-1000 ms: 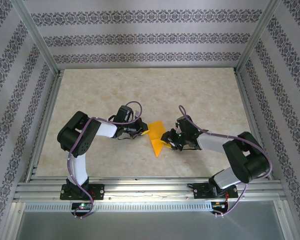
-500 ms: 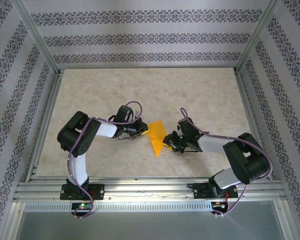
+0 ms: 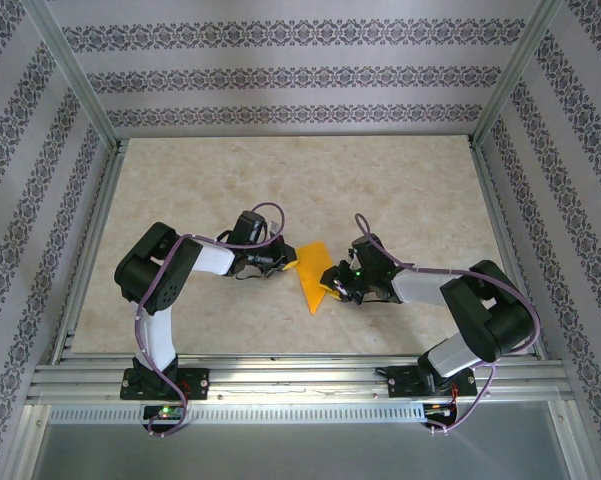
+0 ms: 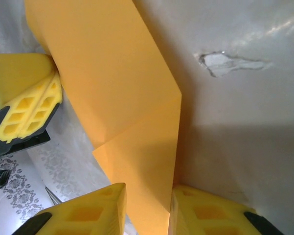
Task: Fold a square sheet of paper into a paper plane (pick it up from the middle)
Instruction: Fold the wing for the fifth time at the center of the table.
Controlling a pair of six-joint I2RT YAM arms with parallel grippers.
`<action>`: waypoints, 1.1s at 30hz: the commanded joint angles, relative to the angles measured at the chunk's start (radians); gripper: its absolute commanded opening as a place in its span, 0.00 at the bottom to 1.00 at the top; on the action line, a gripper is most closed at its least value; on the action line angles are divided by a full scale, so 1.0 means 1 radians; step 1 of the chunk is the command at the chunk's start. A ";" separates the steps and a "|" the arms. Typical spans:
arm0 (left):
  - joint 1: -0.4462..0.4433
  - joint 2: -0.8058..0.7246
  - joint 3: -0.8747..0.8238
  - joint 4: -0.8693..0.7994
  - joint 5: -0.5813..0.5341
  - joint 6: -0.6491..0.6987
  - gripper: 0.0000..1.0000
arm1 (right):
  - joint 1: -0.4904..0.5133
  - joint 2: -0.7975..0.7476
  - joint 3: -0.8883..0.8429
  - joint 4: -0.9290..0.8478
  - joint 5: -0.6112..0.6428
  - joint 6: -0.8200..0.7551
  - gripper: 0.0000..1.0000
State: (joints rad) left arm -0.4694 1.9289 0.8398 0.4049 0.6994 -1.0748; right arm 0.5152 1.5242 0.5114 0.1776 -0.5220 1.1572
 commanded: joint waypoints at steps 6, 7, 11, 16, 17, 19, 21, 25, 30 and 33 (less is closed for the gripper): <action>0.009 -0.012 -0.004 -0.047 0.005 0.002 0.00 | -0.031 -0.025 0.024 0.055 -0.017 -0.075 0.34; 0.009 -0.011 -0.004 -0.048 0.004 0.003 0.00 | -0.041 -0.018 0.027 0.075 -0.033 -0.085 0.34; 0.008 -0.010 -0.002 -0.053 0.007 0.007 0.00 | -0.085 0.022 0.027 0.186 -0.090 -0.093 0.34; 0.009 -0.012 -0.001 -0.064 0.004 0.013 0.00 | -0.118 0.086 0.074 0.232 -0.178 -0.133 0.30; 0.009 -0.012 -0.001 -0.066 0.004 0.015 0.00 | -0.125 0.097 0.084 0.218 -0.188 -0.149 0.30; 0.009 -0.014 0.002 -0.074 0.004 0.019 0.00 | -0.141 0.117 0.099 0.197 -0.191 -0.179 0.28; 0.009 -0.016 0.005 -0.082 0.004 0.022 0.00 | -0.157 0.146 0.120 0.184 -0.221 -0.214 0.26; 0.009 -0.021 0.014 -0.100 0.003 0.033 0.00 | -0.167 0.196 0.171 0.133 -0.281 -0.278 0.23; 0.009 -0.029 0.022 -0.103 0.011 0.042 0.00 | -0.175 0.243 0.229 0.031 -0.294 -0.352 0.14; 0.009 -0.057 0.028 -0.097 0.020 0.062 0.07 | -0.178 0.237 0.238 0.002 -0.277 -0.358 0.07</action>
State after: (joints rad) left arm -0.4694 1.9171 0.8516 0.3546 0.7013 -1.0512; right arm 0.3485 1.7569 0.7254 0.2363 -0.7799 0.8532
